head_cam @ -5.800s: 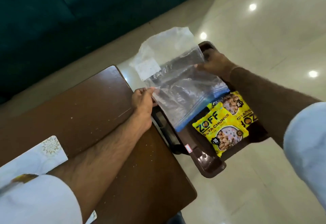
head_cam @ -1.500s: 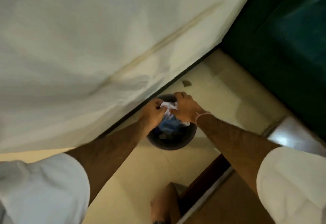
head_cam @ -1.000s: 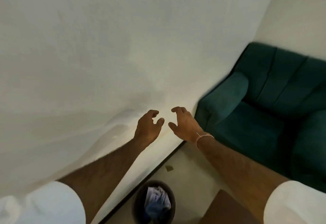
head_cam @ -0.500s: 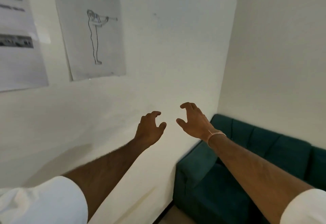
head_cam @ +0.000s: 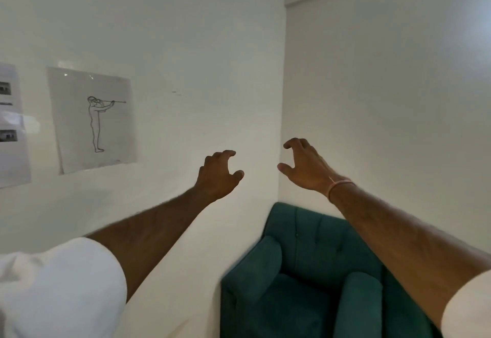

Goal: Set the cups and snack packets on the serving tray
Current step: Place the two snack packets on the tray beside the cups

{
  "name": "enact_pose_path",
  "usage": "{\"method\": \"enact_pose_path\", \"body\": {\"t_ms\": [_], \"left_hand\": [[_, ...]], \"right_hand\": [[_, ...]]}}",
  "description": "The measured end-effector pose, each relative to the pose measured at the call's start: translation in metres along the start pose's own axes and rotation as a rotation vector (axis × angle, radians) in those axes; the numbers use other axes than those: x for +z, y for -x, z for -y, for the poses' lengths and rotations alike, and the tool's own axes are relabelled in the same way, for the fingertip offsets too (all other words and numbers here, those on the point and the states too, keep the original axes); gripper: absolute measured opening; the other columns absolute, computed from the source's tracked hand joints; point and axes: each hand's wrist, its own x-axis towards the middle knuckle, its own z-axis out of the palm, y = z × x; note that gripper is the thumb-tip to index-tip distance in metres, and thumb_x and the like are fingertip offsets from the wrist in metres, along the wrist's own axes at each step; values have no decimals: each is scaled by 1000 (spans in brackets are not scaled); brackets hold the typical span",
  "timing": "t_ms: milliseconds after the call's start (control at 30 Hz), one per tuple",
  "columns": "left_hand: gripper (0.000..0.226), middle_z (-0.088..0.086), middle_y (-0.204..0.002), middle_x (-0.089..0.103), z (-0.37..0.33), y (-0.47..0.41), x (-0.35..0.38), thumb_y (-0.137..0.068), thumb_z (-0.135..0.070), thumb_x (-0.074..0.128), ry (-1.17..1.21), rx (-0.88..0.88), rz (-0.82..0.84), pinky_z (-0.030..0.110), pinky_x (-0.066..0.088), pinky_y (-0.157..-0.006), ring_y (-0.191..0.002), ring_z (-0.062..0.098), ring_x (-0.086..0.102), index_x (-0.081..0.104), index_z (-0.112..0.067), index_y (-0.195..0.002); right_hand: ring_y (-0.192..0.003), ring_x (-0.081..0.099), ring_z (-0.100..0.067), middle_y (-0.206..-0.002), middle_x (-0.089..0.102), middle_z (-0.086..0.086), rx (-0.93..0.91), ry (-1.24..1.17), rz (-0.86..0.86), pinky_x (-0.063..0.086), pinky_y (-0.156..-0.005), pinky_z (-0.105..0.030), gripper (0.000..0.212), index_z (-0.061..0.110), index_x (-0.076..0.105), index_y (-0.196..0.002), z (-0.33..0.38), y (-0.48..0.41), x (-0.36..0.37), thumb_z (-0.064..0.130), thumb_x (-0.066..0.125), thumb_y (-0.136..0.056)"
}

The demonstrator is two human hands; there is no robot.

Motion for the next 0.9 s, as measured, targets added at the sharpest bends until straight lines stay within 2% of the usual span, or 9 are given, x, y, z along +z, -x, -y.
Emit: {"method": "enact_pose_path", "body": {"t_ms": [200,400,733,900], "left_hand": [[68,5,-154,39,-90,32,32,-87,-44,65,-7,30,60,45,29,-108,-140,29,31,39,-25,-147],[75,1,-157,34,-161,69,89,-84,-48,67,38,85,161,46,29,-107,-141,27,28,36,-27,-149],[80,5,-162,25,-256,121,183,-85,-50,65,139,278,315,49,25,-114,-146,28,23,31,-24,-153],[77,7,-162,25,-292,166,224,-87,-48,64,246,368,353,48,24,-115,-146,27,22,31,-22,-152]], "right_hand": [[-129,48,-30,-148,41,-11,60,60,-7,44,-106,-49,60,15,39,-142,-70,69,-74,38,63,-93],[-126,49,-29,-146,42,-9,168,99,16,45,-104,-48,58,16,39,-140,-137,147,-119,39,63,-92],[-131,46,-32,-150,39,-11,381,160,-41,44,-104,-44,61,13,39,-142,-206,267,-151,37,65,-92],[-137,40,-34,-156,33,-11,479,202,-85,41,-109,-48,65,11,35,-145,-221,330,-153,37,64,-92]]}}
